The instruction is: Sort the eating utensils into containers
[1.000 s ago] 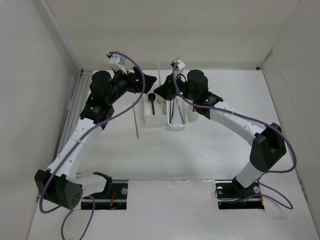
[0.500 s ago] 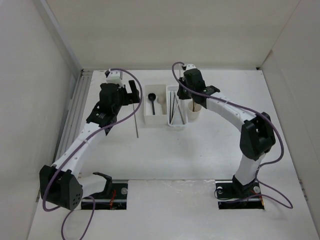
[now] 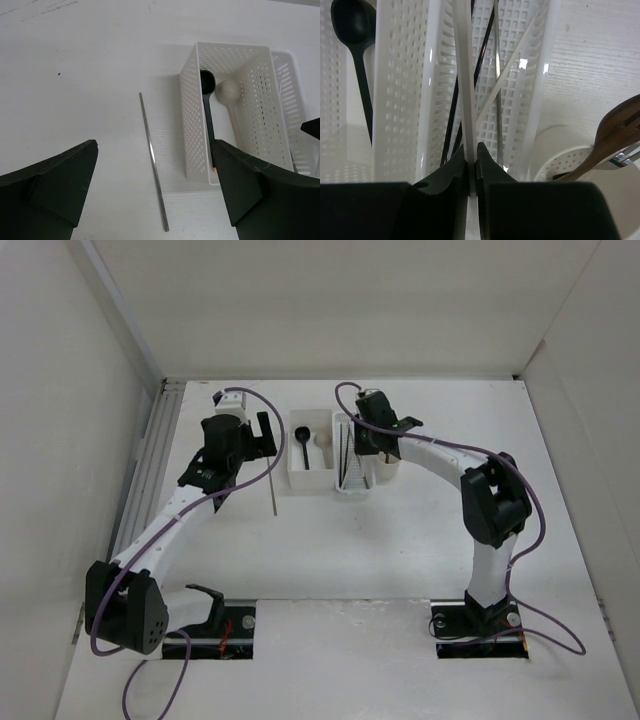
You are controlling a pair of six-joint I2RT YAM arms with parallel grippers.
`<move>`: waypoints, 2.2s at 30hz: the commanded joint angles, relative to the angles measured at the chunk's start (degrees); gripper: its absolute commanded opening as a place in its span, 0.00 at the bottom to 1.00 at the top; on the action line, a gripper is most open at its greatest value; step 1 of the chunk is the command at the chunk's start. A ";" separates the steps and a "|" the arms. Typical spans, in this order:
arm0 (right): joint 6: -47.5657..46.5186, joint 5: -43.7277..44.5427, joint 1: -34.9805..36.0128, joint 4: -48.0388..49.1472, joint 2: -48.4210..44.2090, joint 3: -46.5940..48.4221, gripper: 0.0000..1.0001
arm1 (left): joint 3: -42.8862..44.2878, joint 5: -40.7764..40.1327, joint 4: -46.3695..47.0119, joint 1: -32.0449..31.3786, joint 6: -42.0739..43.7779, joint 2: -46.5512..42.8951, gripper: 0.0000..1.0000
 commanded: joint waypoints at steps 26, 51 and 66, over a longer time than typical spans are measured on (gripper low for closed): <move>-0.84 7.81 1.47 2.35 -11.30 1.56 0.34 | -4.66 2.17 -1.64 0.16 -3.83 12.16 0.44; -8.67 5.08 -6.26 2.88 -10.26 9.21 0.35 | 6.76 -7.75 -7.87 -2.39 -2.43 31.86 0.53; -8.67 5.08 -7.93 3.41 -11.93 7.01 0.35 | 6.24 -6.61 -11.65 -1.34 -4.10 33.44 0.00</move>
